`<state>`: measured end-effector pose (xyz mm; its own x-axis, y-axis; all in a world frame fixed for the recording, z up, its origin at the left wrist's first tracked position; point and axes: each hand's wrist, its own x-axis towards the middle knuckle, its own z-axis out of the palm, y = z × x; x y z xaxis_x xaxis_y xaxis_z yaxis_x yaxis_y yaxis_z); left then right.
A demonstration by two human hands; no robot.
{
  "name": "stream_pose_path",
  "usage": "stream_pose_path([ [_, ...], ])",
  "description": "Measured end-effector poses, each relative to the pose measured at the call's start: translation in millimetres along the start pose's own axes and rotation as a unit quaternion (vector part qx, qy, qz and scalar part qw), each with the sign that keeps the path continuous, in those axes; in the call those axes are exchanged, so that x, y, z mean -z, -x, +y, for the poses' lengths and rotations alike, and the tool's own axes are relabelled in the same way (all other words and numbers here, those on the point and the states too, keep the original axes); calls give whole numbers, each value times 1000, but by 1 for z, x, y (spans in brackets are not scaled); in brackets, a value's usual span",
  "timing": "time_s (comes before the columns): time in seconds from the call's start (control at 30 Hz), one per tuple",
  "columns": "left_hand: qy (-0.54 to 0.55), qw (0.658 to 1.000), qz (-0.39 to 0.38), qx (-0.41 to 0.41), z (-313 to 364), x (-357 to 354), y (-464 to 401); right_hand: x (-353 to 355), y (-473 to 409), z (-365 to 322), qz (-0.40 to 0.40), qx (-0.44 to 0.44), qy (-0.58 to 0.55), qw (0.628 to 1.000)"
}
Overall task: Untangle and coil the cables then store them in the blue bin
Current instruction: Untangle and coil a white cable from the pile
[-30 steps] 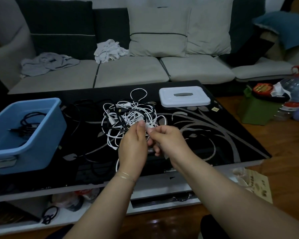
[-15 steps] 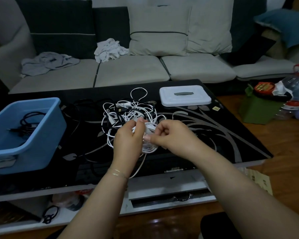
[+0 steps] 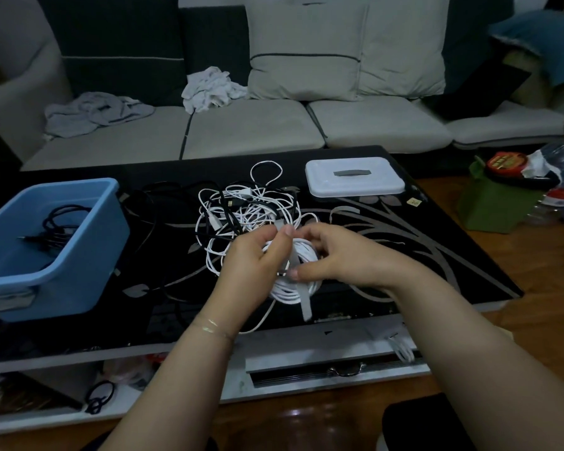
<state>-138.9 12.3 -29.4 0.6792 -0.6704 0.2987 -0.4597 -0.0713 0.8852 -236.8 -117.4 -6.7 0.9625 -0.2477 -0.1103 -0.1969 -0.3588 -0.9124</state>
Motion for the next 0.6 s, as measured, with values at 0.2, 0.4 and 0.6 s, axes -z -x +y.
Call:
stream_pose_path([
  [0.2,-13,999,11,-30,-1,2,2,-15,-10,-2,91,22,34,995],
  [0.4,-51,996,54,-44,-2,6,1,-25,-13,1,157,31,66,985],
  [0.6,-139,981,70,-116,-5,6,2,-18,-11,2,34,40,-89,995],
])
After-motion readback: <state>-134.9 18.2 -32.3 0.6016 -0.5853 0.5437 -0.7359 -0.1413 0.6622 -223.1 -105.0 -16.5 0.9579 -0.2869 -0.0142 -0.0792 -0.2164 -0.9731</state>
